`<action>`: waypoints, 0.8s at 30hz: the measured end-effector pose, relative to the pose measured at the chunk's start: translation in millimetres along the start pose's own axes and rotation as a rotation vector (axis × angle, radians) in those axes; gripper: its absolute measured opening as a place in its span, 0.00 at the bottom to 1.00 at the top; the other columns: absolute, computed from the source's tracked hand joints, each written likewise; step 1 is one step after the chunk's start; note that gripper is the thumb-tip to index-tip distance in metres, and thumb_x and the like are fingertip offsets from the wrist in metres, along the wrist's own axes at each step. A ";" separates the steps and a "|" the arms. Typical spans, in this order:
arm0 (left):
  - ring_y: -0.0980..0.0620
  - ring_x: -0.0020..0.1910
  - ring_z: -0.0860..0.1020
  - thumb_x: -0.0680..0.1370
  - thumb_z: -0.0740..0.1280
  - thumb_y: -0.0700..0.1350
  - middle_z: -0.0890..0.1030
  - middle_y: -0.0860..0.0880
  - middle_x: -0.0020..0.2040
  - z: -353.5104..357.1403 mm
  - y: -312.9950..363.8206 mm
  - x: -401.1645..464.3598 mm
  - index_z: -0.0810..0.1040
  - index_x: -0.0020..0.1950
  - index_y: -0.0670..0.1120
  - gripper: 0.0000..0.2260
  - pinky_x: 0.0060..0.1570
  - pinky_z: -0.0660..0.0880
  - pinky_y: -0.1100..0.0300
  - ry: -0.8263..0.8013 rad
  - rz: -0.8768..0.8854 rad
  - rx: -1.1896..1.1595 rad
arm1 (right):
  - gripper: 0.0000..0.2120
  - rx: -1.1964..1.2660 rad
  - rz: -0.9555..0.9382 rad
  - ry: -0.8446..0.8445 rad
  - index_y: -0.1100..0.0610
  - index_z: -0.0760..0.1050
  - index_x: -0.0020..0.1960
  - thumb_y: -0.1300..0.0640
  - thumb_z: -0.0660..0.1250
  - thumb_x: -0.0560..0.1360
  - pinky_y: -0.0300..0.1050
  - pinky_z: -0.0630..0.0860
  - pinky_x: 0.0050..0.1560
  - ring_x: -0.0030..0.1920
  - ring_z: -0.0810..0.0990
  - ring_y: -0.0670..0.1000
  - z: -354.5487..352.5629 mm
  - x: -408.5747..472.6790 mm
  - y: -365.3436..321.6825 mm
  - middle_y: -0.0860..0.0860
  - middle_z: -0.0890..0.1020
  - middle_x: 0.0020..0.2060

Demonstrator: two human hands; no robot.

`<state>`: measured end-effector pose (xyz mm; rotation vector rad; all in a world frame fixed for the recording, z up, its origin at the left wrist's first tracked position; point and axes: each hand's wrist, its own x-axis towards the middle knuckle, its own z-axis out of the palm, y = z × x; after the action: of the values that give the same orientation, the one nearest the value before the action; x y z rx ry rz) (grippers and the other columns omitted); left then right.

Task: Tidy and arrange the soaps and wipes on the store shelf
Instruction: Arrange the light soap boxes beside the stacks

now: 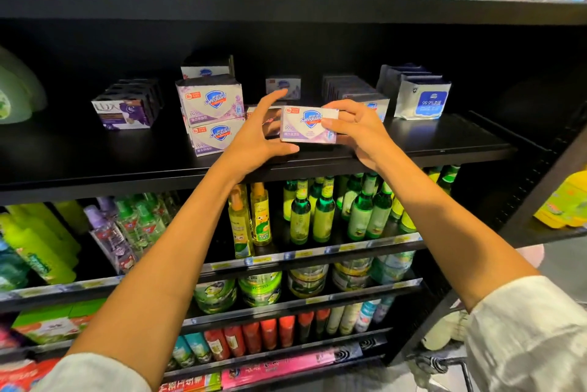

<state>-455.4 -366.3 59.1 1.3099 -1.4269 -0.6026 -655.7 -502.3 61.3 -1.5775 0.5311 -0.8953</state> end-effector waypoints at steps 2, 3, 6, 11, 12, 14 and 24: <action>0.51 0.72 0.74 0.74 0.77 0.33 0.74 0.49 0.73 4.1 1.3 -0.5 0.68 0.75 0.57 0.36 0.53 0.82 0.61 0.024 0.016 0.017 | 0.18 -0.023 0.016 -0.007 0.62 0.77 0.65 0.62 0.75 0.77 0.50 0.85 0.52 0.58 0.86 0.54 -0.4 0.1 -0.1 0.56 0.87 0.55; 0.51 0.72 0.74 0.74 0.77 0.33 0.74 0.49 0.72 4.3 0.9 -0.8 0.70 0.74 0.55 0.34 0.52 0.82 0.62 0.039 0.018 0.017 | 0.18 -0.035 0.023 -0.010 0.61 0.77 0.65 0.61 0.75 0.77 0.52 0.85 0.54 0.58 0.86 0.54 -0.1 0.4 0.1 0.56 0.87 0.55; 0.53 0.70 0.76 0.74 0.77 0.32 0.77 0.50 0.70 0.6 -2.3 -2.0 0.73 0.72 0.50 0.30 0.58 0.82 0.58 0.067 0.006 -0.013 | 0.19 -0.065 0.024 -0.034 0.60 0.77 0.67 0.61 0.75 0.78 0.55 0.84 0.57 0.60 0.86 0.54 1.9 1.0 1.2 0.56 0.87 0.57; 0.55 0.65 0.79 0.73 0.78 0.32 0.80 0.49 0.66 -3.6 -6.5 -2.9 0.75 0.71 0.50 0.30 0.61 0.81 0.51 0.111 -0.033 -0.095 | 0.32 -0.125 -0.040 -0.129 0.52 0.71 0.74 0.67 0.77 0.74 0.53 0.82 0.60 0.67 0.80 0.52 2.2 -0.4 0.6 0.55 0.80 0.66; 0.54 0.66 0.79 0.72 0.78 0.33 0.80 0.49 0.66 -4.1 -7.0 -2.0 0.75 0.70 0.51 0.30 0.62 0.81 0.50 0.116 -0.039 -0.095 | 0.36 -0.139 -0.049 -0.154 0.51 0.70 0.76 0.69 0.77 0.73 0.53 0.81 0.62 0.68 0.80 0.52 1.7 0.0 0.6 0.54 0.78 0.68; 0.53 0.67 0.78 0.73 0.78 0.35 0.80 0.50 0.65 -4.2 -6.3 -1.0 0.75 0.68 0.54 0.29 0.64 0.80 0.50 0.111 -0.051 -0.076 | 0.39 -0.134 -0.045 -0.213 0.51 0.68 0.77 0.72 0.76 0.72 0.54 0.80 0.65 0.69 0.79 0.54 0.8 1.1 0.1 0.53 0.74 0.72; 0.53 0.72 0.75 0.73 0.79 0.37 0.72 0.52 0.76 -6.9 -7.9 1.0 0.63 0.78 0.58 0.40 0.66 0.78 0.54 0.027 -0.006 -0.062 | 0.31 -0.078 -0.025 -0.185 0.56 0.72 0.73 0.72 0.74 0.74 0.50 0.83 0.59 0.67 0.81 0.53 -2.2 -0.3 1.5 0.54 0.79 0.68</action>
<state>-445.8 -367.4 54.7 1.2690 -1.3720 -0.6261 -657.3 -503.8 59.8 -1.7206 0.4200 -0.7455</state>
